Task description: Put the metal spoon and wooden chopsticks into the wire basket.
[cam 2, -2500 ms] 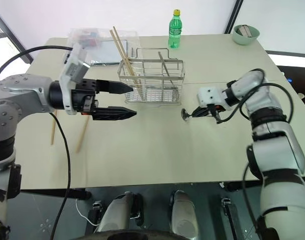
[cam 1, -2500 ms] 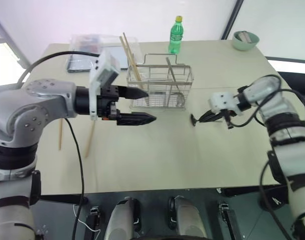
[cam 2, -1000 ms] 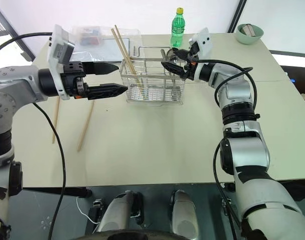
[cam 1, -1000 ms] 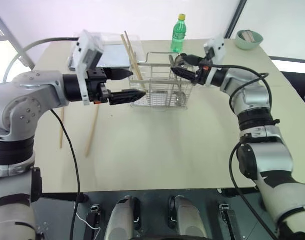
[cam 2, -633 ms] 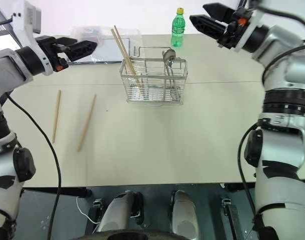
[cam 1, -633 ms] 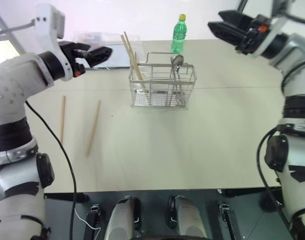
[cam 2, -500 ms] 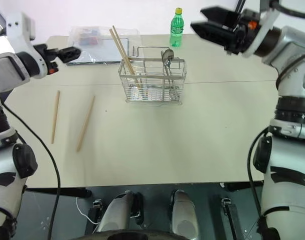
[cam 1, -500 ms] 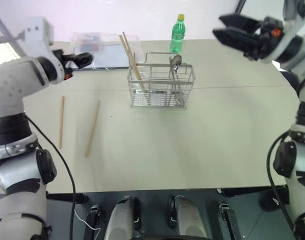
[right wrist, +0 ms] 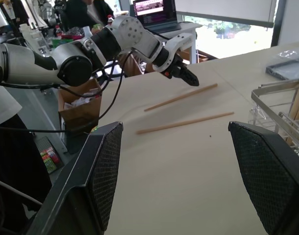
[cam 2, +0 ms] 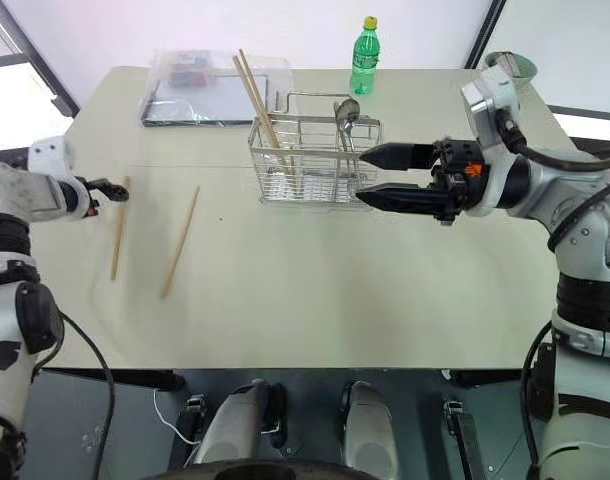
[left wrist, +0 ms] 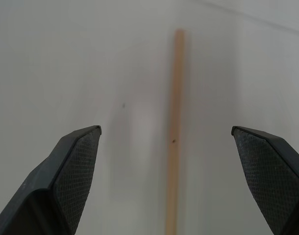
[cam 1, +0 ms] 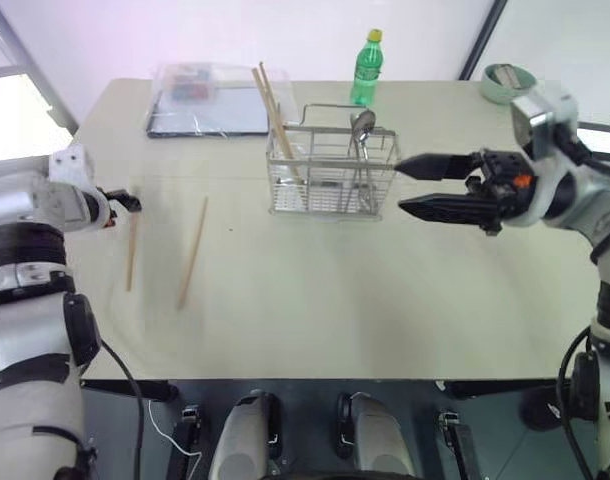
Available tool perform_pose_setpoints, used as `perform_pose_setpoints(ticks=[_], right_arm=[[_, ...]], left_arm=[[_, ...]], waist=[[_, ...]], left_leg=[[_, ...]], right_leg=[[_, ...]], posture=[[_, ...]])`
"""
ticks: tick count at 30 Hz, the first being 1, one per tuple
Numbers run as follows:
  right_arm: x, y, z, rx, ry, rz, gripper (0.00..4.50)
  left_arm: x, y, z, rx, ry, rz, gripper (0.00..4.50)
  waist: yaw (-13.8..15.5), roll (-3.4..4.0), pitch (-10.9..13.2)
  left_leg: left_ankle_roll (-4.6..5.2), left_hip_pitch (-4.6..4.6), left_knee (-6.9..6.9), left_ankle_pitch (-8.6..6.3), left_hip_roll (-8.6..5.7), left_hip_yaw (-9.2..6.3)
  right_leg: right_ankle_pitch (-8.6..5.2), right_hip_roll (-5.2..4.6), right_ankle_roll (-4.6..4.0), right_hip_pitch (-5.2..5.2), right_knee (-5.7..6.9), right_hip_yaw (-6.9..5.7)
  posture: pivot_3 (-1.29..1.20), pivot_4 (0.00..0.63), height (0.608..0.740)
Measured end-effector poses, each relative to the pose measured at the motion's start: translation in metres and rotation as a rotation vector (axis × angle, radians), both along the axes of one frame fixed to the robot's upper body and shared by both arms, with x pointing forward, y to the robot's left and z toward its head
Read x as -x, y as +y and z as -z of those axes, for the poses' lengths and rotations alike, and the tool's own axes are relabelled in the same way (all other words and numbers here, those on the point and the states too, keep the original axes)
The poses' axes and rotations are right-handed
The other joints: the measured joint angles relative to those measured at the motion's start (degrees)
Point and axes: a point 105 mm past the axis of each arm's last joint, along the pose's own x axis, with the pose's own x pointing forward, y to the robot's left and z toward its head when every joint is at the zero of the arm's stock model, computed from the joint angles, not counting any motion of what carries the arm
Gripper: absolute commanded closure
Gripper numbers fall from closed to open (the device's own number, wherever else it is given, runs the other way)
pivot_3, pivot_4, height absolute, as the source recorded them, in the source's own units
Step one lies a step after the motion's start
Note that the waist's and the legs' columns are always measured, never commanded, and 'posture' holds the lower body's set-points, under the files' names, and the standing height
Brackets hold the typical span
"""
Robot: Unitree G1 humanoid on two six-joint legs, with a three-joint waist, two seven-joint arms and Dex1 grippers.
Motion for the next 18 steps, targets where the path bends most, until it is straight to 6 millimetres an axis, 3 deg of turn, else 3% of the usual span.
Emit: perform_pose_setpoints(ticks=[5,8,14,16,18], right_arm=[[0.005,-0.002,-0.004,-0.001,-0.016,-0.004,0.99],[0.005,-0.002,-0.004,-0.006,-0.015,0.003,0.94],[0.005,-0.004,0.0,0.004,-0.004,0.012,0.94],[0.006,-0.004,0.0,0.012,-0.007,0.012,0.94],[0.007,-0.006,0.0,0.022,-0.012,0.017,0.94]], left_arm=[[-0.006,0.002,0.012,-0.018,0.005,0.005,0.0],[-0.01,0.002,0.014,-0.056,-0.005,0.025,0.77],[-0.017,-0.005,0.013,-0.061,-0.032,0.06,3.74],[-0.018,-0.007,0.013,-0.053,-0.034,0.067,4.48],[-0.019,-0.009,0.012,-0.045,-0.037,0.073,4.48]], waist=[[0.1,-0.03,0.0],[0.1,-0.02,0.0],[0.2,-0.03,0.0],[0.1,-0.03,0.0],[0.0,-0.03,0.0]], left_leg=[[0.32,0.02,0.0,-0.2,0.0,0.0],[0.33,0.03,0.0,-0.2,-0.01,-0.01],[0.36,-0.01,0.02,-0.22,-0.06,-0.01],[0.38,-0.01,0.02,-0.22,-0.06,0.0],[0.38,-0.01,0.02,-0.22,-0.06,0.0]], right_leg=[[0.0,-0.07,0.0,0.01,0.0,-0.04],[0.01,-0.1,-0.01,0.01,0.02,-0.06],[0.01,-0.18,0.0,0.02,0.02,-0.12],[0.01,-0.18,0.0,0.01,0.02,-0.12],[0.01,-0.18,0.0,0.01,0.02,-0.12]], posture=[[0.0,0.15,0.707],[0.0,0.15,0.707],[0.0,0.15,0.707],[0.0,0.15,0.707],[0.0,0.15,0.707]])
